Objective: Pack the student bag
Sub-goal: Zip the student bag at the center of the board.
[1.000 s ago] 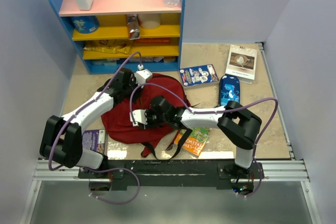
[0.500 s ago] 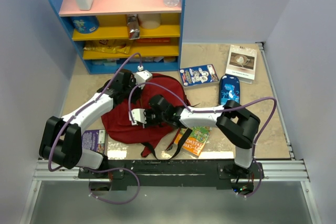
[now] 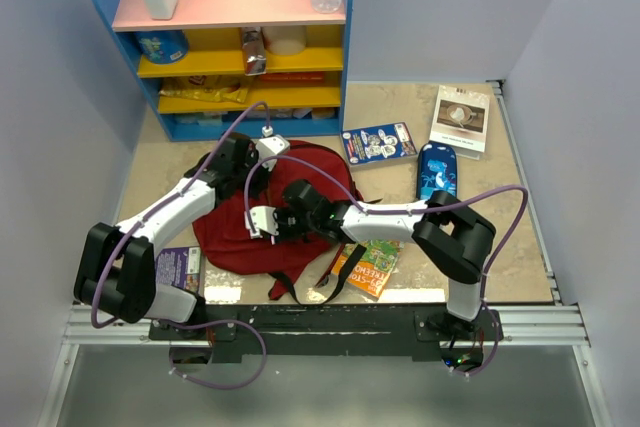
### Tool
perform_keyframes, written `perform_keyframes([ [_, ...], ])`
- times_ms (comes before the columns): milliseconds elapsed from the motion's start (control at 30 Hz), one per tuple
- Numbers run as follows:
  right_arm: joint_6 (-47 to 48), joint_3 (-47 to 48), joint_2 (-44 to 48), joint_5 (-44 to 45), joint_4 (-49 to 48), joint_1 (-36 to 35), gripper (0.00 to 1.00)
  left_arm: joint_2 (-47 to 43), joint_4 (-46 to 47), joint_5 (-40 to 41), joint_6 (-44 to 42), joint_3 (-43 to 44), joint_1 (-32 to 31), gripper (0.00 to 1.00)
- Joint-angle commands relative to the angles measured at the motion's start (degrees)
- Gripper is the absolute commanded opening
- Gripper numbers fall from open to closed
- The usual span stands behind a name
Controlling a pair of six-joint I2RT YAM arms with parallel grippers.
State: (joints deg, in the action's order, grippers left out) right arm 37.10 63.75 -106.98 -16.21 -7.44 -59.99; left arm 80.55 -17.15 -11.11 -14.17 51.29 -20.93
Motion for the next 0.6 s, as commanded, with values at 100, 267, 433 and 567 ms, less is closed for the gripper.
perform_keyframes([
  [100, -1.07, 2.61, 2.91, -3.30, 0.85, -0.22, 0.19, -2.07, 1.94, -0.93, -0.68, -0.66, 0.01, 0.09],
  [267, -1.77, 1.91, 3.44, -3.13, -0.90, -0.22, 0.33, -2.07, 1.85, -1.01, -0.59, -0.49, 0.10, 0.09],
  [433, -2.03, 1.12, 3.80, -2.69, -3.01, -0.22, 0.34, -2.07, 1.85, -1.01, -0.59, -0.31, 0.10, 0.09],
  [567, -2.47, 0.68, 4.06, -2.51, -4.16, -0.22, 0.30, -2.24, 1.77, -1.01, -0.68, -0.49, 0.10, 0.09],
])
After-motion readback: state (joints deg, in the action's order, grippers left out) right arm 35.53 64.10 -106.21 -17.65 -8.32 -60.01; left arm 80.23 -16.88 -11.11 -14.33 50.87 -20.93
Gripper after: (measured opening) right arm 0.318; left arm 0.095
